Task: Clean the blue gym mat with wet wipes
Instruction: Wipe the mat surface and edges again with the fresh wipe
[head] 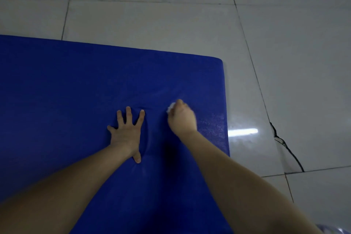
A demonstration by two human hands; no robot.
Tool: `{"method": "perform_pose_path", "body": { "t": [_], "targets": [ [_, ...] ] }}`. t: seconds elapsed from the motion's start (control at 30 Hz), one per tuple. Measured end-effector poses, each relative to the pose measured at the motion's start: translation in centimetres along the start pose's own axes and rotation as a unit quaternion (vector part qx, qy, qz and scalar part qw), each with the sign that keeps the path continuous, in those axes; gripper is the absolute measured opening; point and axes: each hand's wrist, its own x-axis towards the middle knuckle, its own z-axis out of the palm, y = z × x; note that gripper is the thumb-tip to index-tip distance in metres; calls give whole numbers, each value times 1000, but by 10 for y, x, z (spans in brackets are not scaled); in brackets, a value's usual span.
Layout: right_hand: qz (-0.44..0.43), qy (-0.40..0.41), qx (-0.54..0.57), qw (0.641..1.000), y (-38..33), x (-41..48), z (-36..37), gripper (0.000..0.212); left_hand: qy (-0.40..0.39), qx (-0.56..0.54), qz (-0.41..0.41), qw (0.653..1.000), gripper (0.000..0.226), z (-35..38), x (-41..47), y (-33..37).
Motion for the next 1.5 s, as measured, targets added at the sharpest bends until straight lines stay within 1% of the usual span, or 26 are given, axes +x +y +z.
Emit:
{"method": "perform_pose_path", "body": {
  "t": [0.07, 0.13, 0.23, 0.4, 0.5, 0.57, 0.63, 0.7, 0.83, 0.9, 0.97, 1.03, 1.07, 1.23, 1.33, 1.4, 1.43, 1.5],
  "targets": [
    [-50, -25, -12, 998, -15, 1, 6, 17, -1, 3, -1, 1000, 173, 0, 0, 0],
    [-46, -27, -38, 998, -6, 5, -2, 17, -2, 3, -1, 1000, 173, -1, 0, -1],
    [29, -7, -33, 999, 35, 15, -30, 28, -1, -3, 2, 1000, 174, 0, 1, 0],
    [146, 66, -7, 987, 109, 20, -73, 21, 2, -9, 2, 1000, 175, 0, 1, 0],
    [201, 93, 2, 975, 124, 20, -79, 19, 2, -14, 3, 1000, 175, 0, -1, -1],
    [210, 104, 30, 972, 115, 22, -72, 19, 1, -14, 4, 1000, 174, -1, -1, 0],
    [194, 109, 34, 974, 93, 26, -59, 24, -1, -12, 3, 1000, 174, -1, -1, 0],
    [152, 97, 10, 984, 64, 28, -45, 26, -1, -8, 2, 1000, 174, -2, -1, 1],
    [-10, 21, 13, 1000, 5, 27, -13, 23, 10, -2, 4, 1000, 173, 1, 1, 1],
    [-65, -5, 9, 998, -6, 27, -5, 21, 15, 1, 5, 1000, 173, 2, 2, 0],
    [-83, -14, -39, 996, 4, 30, -9, 22, 15, 0, 5, 1000, 174, 3, 3, 0],
    [-54, -1, -80, 995, 27, 35, -22, 37, 17, -4, 5, 1000, 175, 3, 3, -1],
    [-28, 14, -71, 997, 41, 37, -30, 39, 13, -7, 5, 1000, 175, 3, 2, -1],
    [102, 77, -32, 991, 105, 43, -72, 25, 6, -21, 10, 1000, 175, -1, 1, -2],
    [143, 85, -4, 986, 116, 42, -82, 19, 5, -10, 32, 999, 171, -6, -6, -5],
    [176, 94, 28, 980, 109, 47, -83, 21, 13, -4, 57, 998, 163, -19, -7, -12],
    [189, 97, 41, 976, 102, 50, -82, 22, 24, -6, 71, 997, 155, -28, -6, -17],
    [186, 93, 41, 977, 81, 55, -74, 23, 77, -10, 82, 994, 137, -49, 1, -25]
  ]
}}
